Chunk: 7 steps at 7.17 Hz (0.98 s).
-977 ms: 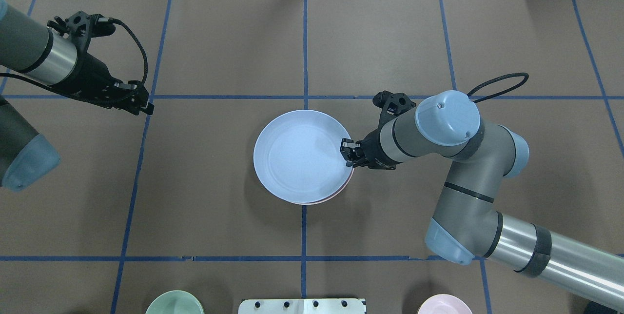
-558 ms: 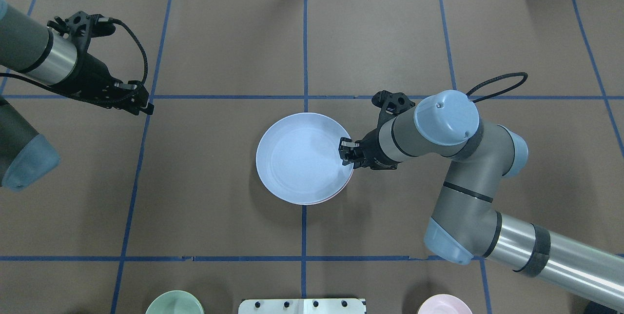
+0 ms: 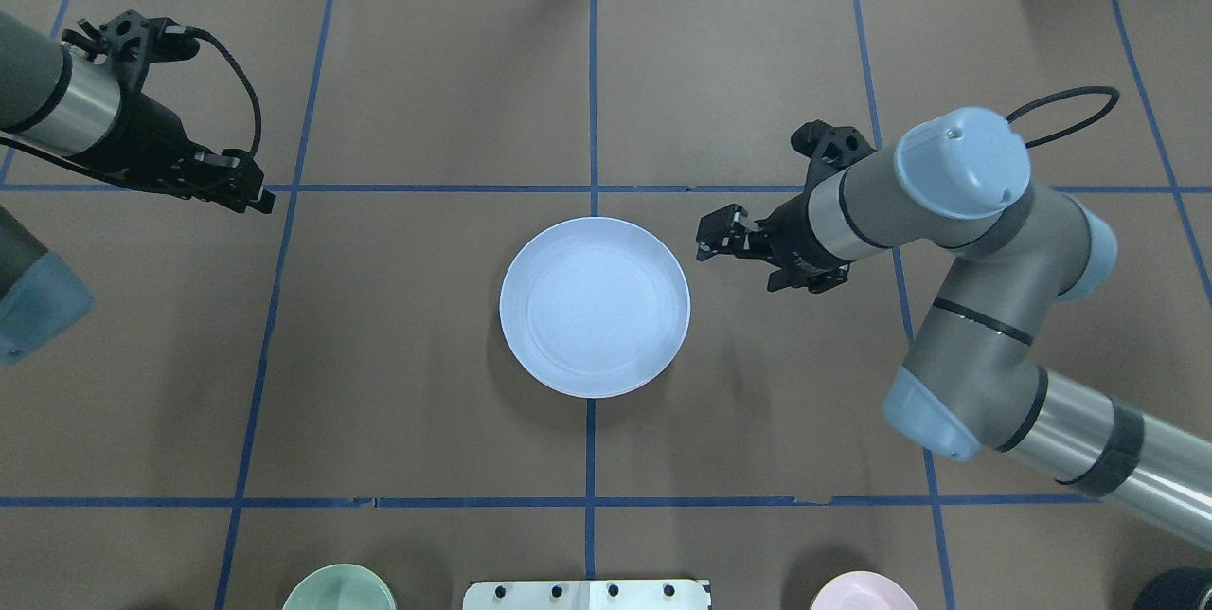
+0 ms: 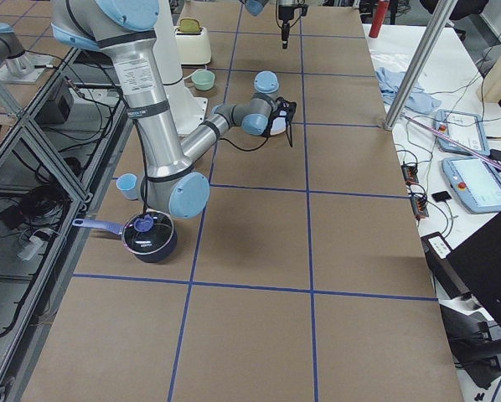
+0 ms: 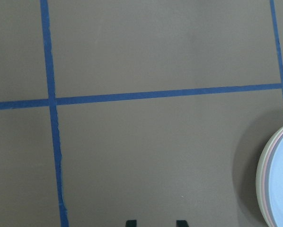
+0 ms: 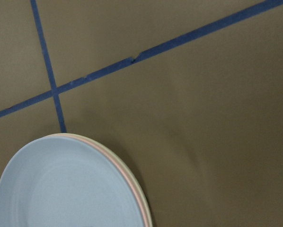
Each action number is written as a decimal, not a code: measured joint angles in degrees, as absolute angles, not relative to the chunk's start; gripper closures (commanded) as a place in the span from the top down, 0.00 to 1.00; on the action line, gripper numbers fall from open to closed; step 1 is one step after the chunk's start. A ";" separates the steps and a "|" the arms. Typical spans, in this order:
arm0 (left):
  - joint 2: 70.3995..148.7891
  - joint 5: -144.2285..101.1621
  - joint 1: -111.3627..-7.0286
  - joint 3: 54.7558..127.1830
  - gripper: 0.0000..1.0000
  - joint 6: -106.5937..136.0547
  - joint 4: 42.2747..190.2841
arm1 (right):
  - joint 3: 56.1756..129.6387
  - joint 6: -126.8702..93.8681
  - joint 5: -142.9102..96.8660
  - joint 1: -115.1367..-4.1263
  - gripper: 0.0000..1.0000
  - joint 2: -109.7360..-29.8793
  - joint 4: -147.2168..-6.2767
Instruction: Stack three plates with pink and blue
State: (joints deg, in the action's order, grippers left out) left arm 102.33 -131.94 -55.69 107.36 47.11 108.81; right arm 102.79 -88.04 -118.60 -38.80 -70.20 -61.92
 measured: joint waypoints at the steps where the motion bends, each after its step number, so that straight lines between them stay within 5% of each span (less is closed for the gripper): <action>1: 100.32 -131.93 -58.57 107.05 0.40 41.02 108.79 | 103.18 -84.90 -121.27 -42.45 1.00 -72.81 -61.97; 7: 95.58 -132.14 -82.81 90.81 0.42 0.53 108.90 | 102.41 -28.49 -131.92 -70.91 1.00 -92.07 -76.39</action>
